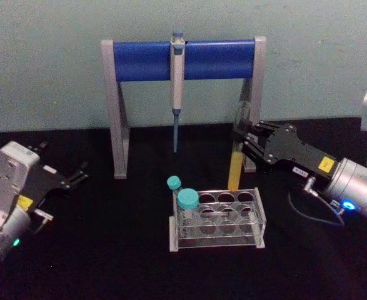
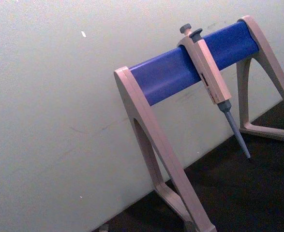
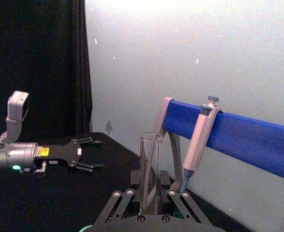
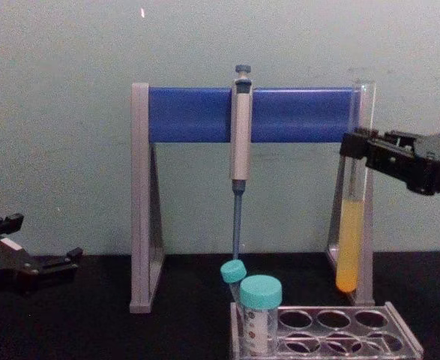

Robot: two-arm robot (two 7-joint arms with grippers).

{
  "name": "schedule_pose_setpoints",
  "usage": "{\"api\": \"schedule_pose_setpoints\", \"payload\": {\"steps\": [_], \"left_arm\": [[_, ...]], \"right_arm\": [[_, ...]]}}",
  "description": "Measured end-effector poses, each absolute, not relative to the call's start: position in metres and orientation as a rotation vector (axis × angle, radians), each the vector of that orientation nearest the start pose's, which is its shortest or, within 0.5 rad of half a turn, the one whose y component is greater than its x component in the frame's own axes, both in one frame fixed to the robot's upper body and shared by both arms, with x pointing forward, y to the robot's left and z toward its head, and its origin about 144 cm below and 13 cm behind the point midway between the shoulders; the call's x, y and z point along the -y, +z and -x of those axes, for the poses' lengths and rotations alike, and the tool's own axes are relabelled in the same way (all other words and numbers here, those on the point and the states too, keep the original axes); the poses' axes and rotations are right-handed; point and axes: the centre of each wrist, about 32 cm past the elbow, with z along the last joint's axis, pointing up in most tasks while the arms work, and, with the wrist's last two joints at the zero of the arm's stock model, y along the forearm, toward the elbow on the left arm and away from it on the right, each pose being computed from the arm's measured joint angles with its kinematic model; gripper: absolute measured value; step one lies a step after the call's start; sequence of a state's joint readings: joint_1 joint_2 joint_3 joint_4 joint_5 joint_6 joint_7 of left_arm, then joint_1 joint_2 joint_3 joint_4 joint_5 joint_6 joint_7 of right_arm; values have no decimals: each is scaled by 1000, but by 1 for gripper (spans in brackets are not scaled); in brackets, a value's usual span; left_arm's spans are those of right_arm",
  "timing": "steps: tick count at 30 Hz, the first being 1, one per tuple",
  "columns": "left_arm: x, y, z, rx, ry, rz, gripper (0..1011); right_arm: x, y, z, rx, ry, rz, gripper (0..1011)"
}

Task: Pick up the test tube from the test tube rack, shake it, then place it back into the test tube rack.

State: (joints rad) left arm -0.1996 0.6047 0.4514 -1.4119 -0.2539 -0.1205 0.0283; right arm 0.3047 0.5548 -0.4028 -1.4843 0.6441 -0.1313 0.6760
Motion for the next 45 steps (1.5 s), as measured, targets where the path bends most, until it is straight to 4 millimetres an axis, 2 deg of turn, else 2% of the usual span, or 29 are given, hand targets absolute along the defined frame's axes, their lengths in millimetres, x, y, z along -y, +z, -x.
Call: {"api": "schedule_pose_setpoints", "payload": {"steps": [17, 45], "left_arm": [[-310, 1140, -489, 285, 1248, -304, 1001], [-310, 1140, -489, 285, 1248, -304, 1001]], "right_arm": [[289, 1185, -530, 76, -608, -80, 230], [282, 1165, -539, 21, -584, -20, 230]]}}
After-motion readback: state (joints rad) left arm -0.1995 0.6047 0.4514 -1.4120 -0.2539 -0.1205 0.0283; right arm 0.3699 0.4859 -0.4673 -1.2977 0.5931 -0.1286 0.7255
